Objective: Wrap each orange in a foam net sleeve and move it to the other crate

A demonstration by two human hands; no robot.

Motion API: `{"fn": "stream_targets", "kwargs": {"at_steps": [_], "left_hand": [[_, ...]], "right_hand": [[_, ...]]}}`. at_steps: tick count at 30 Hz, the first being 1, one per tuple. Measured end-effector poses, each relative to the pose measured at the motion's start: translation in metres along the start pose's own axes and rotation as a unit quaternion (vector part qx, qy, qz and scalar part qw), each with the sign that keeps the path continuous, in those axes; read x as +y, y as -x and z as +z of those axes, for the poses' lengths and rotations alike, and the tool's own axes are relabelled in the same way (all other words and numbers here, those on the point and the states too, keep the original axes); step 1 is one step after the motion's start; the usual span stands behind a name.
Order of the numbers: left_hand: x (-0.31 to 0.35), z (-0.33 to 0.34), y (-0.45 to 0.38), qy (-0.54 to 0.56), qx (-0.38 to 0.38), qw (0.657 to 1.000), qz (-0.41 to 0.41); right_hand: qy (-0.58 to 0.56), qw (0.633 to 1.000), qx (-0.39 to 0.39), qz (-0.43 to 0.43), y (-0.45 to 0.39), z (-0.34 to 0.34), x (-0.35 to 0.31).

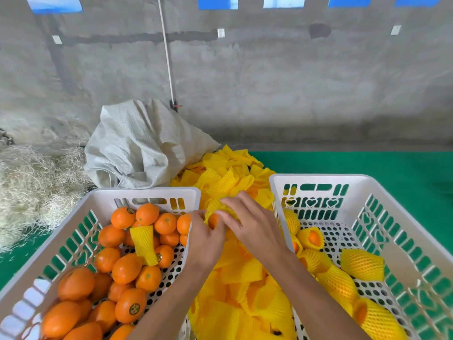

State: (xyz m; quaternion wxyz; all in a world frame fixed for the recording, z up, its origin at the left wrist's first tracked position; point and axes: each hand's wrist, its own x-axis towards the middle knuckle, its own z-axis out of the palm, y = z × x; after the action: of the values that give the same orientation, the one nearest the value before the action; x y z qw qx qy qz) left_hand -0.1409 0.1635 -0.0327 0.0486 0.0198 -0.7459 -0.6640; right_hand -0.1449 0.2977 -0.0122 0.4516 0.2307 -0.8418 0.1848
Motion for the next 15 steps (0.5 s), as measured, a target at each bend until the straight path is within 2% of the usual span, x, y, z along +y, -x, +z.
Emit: {"fn": "stream_targets", "kwargs": {"at_steps": [3,5,9,12,15], "left_hand": [[-0.001,-0.005,-0.011,0.155,0.015,0.988,-0.011],[-0.002,-0.006,-0.015,0.195,-0.022,0.981,-0.006],[-0.004,0.002,-0.014,0.168,-0.082,0.982,-0.035],[-0.004,0.006,-0.012,0.160,-0.052,0.985,-0.032],[-0.002,0.004,-0.008,0.092,-0.016,0.996,0.001]], "right_hand": [[-0.041,0.992,-0.078,0.088,0.003,-0.002,0.009],[-0.042,0.984,-0.126,0.115,0.008,0.002,0.011],[-0.048,0.970,-0.162,0.176,0.013,0.004,0.013],[-0.039,0.969,-0.167,0.177,0.009,0.000,0.016],[-0.023,0.971,-0.169,0.165,0.004,-0.006,0.018]]}}
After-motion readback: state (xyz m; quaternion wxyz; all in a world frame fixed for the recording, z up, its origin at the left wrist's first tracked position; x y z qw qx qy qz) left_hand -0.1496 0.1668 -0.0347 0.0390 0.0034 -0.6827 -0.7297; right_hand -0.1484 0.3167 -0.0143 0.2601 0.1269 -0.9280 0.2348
